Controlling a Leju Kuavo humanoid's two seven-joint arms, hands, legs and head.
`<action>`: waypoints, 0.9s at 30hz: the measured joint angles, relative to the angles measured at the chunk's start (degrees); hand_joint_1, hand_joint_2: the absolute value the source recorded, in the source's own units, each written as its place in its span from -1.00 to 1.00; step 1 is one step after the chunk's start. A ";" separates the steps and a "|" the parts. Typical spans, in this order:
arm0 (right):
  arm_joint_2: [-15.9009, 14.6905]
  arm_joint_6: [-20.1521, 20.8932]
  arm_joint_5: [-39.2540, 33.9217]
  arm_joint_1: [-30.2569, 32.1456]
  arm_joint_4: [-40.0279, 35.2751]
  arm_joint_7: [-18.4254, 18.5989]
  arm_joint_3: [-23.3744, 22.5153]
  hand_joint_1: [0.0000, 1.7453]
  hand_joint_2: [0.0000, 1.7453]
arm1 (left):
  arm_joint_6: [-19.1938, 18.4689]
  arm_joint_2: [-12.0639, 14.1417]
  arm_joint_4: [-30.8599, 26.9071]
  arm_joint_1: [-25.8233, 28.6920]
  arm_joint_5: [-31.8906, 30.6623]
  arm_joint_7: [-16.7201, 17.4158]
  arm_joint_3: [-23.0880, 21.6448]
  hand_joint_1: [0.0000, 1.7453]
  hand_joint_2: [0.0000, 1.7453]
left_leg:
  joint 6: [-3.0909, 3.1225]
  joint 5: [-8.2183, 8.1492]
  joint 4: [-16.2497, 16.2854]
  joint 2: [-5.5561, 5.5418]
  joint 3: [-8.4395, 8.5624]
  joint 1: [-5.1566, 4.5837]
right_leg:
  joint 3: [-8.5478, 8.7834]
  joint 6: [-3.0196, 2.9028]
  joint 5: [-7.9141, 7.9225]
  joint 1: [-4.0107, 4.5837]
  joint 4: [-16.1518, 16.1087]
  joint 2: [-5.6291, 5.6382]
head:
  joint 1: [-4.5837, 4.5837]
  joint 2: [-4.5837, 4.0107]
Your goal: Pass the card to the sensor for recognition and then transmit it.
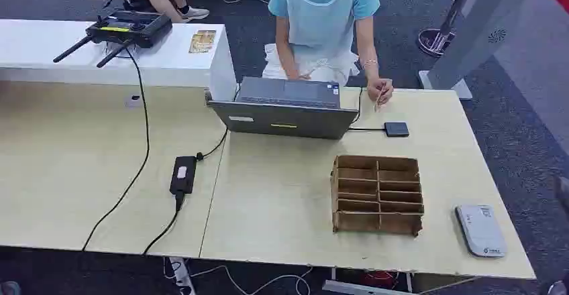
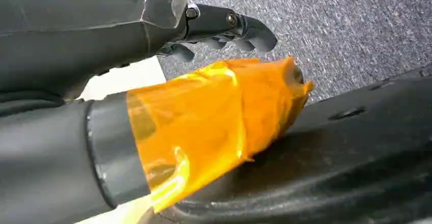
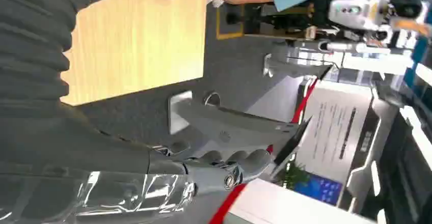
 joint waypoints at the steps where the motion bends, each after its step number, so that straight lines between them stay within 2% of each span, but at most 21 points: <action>1: -0.42 -2.28 3.98 -0.32 -0.55 -0.15 2.51 -1.00 1.00 | 0.00 -0.04 0.00 0.00 0.26 -0.04 0.00 -1.00 -1.00 | -0.01 0.01 0.00 -0.01 0.00 0.00 | 0.00 0.00 0.00 0.00 0.02 -0.01 | 0.02 -0.02; 4: -2.40 -9.36 17.10 -2.93 -1.64 0.07 10.60 -1.00 1.00 | -0.07 -0.07 0.00 0.01 0.41 -0.15 0.00 -1.00 -1.00 | -0.04 0.03 0.00 0.02 0.00 0.00 | 0.00 -0.02 0.02 -0.01 0.08 0.04 | 0.00 0.00; 6: -3.86 -12.27 25.31 -5.97 -1.66 0.96 16.45 -1.00 1.00 | -0.35 -0.04 0.02 -0.03 0.17 -0.46 0.00 -1.00 -1.00 | -0.05 0.03 0.00 0.08 0.02 0.00 | -0.01 -0.02 0.02 -0.02 0.09 0.11 | 0.02 0.00; 10: -6.55 -14.75 36.65 -13.40 -0.61 3.39 26.97 -1.00 1.00 | -0.68 0.07 0.13 -0.11 -1.16 -0.61 0.00 -1.00 -1.00 | -0.11 0.08 0.00 0.06 0.05 0.00 | -0.02 -0.03 0.03 -0.02 0.12 0.10 | 0.02 -0.02; 12: -7.56 -14.75 39.67 -17.15 0.65 4.72 31.38 -1.00 1.00 | -0.96 0.24 0.13 -0.20 -1.73 -0.64 0.00 -1.00 -1.00 | -0.12 0.10 0.00 0.03 0.05 0.00 | -0.03 -0.05 0.05 -0.01 0.14 0.08 | 0.02 0.00; 16: -8.76 -14.86 42.81 -22.70 3.18 6.54 36.85 -1.00 1.00 | -1.31 0.46 0.13 -0.31 -2.58 -0.63 0.00 -1.00 -1.00 | -0.16 0.13 0.00 0.00 0.04 0.00 | -0.03 -0.06 0.05 0.00 0.16 0.06 | 0.00 0.00; 21: -10.47 -15.51 52.30 -32.87 10.20 9.72 44.68 -1.00 1.00 | -1.97 1.03 0.13 -0.56 -5.31 -0.63 0.00 -1.00 -1.00 | -0.17 0.14 0.00 0.02 0.01 0.00 | -0.09 -0.09 0.07 -0.01 0.21 0.07 | 0.00 0.00; 27: -10.75 -15.51 56.77 -41.76 18.02 10.97 50.70 -1.00 1.00 | -2.43 1.49 0.11 -0.67 -6.78 -0.66 0.00 -1.00 -1.00 | -0.18 0.15 0.01 -0.06 0.01 0.00 | -0.09 -0.09 0.07 0.02 0.22 -0.04 | 0.04 0.00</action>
